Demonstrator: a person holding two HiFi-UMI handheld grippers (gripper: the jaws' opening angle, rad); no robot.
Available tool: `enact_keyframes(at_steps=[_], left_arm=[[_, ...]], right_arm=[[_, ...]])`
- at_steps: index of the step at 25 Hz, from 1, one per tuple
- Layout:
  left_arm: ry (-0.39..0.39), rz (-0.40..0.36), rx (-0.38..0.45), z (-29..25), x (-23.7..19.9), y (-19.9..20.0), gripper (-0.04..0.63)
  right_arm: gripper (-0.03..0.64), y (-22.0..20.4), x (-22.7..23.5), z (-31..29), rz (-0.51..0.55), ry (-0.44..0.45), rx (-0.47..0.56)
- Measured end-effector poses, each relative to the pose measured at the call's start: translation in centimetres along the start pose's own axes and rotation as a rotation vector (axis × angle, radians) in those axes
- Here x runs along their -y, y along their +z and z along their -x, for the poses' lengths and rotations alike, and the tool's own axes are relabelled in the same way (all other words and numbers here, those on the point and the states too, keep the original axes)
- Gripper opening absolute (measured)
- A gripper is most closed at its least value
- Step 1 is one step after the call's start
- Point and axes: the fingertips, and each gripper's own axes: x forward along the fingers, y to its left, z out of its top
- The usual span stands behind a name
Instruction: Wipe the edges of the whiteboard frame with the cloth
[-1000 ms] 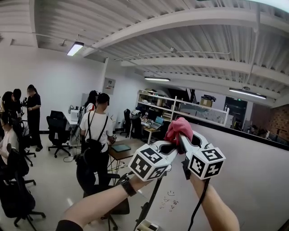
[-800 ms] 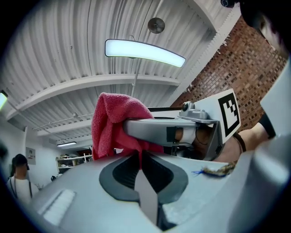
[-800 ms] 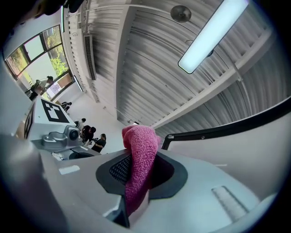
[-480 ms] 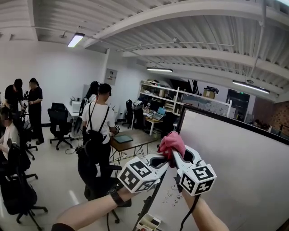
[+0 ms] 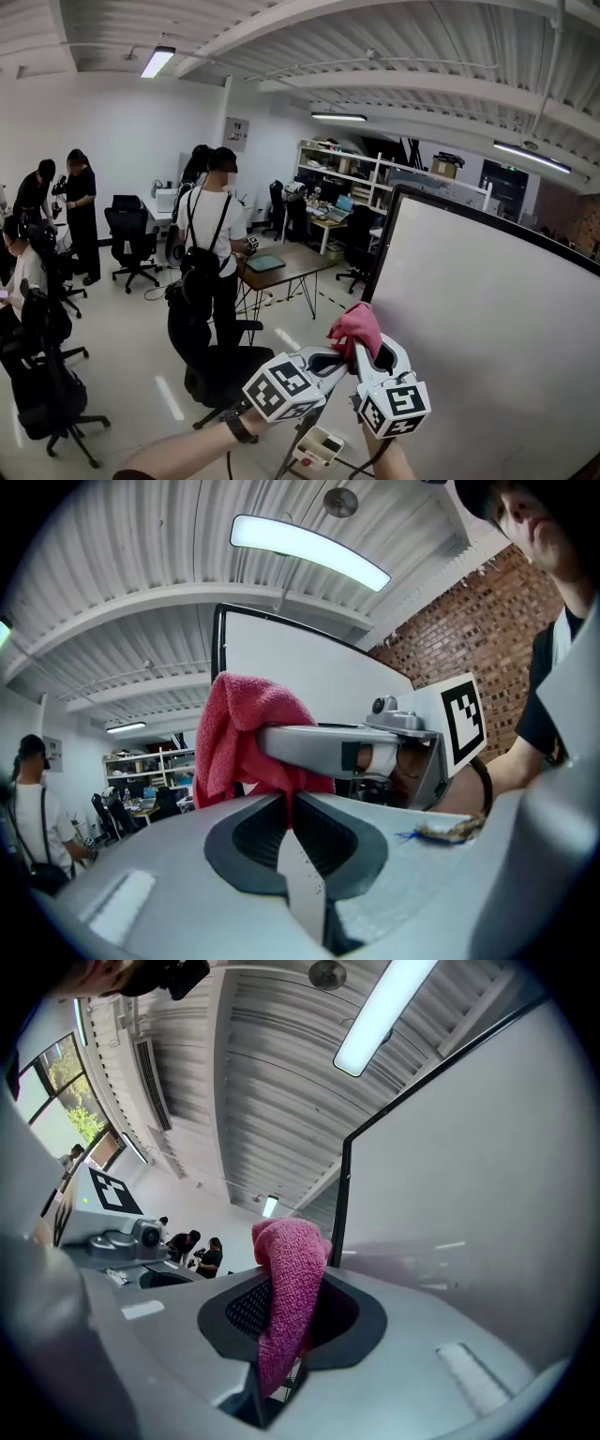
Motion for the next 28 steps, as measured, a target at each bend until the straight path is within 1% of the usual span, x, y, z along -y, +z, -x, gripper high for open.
enact_keyframes(at_steps=[3, 8, 12, 13, 16, 17, 20, 23, 25, 28], left_arm=[[0.014, 0.048, -0.048, 0.3, 1.2, -2.9, 0.020], [-0.004, 0.132, -0.110, -0.4, 3.3, -8.0, 0.020], [0.026, 0.156, -0.126, -0.3, 4.9, -11.9, 0.018], [0.029, 0.176, -0.130, -0.2, 5.2, -12.8, 0.018], [0.017, 0.290, -0.115, 0.2, 6.0, -15.0, 0.018], [0.018, 0.312, -0.116, 0.2, 6.1, -15.6, 0.018], [0.034, 0.315, -0.160, -0.4, 7.1, -17.7, 0.018], [0.041, 0.337, -0.209, -0.9, 8.0, -20.2, 0.018], [0.030, 0.356, -0.245, -0.7, 8.8, -21.4, 0.018], [0.009, 0.395, -0.292, -0.9, 10.0, -23.1, 0.018]], right_arm=[[0.063, -3.0, -1.0, 1.1, -0.027, -0.011, -0.039], [0.060, -8.6, -1.4, 2.6, -0.160, -0.036, -0.127], [0.058, -12.1, -2.9, 3.7, -0.168, -0.030, -0.205], [0.057, -12.8, -3.4, 3.9, -0.165, -0.025, -0.220], [0.055, -14.7, -4.6, 4.6, -0.165, -0.018, -0.256], [0.055, -15.4, -4.8, 4.8, -0.175, -0.018, -0.269], [0.054, -17.7, -4.9, 5.8, -0.197, -0.026, -0.323], [0.054, -20.3, -5.3, 6.6, -0.187, -0.026, -0.368], [0.054, -21.7, -5.7, 7.5, -0.200, -0.028, -0.398], [0.054, -23.6, -6.0, 8.8, -0.249, -0.043, -0.456]])
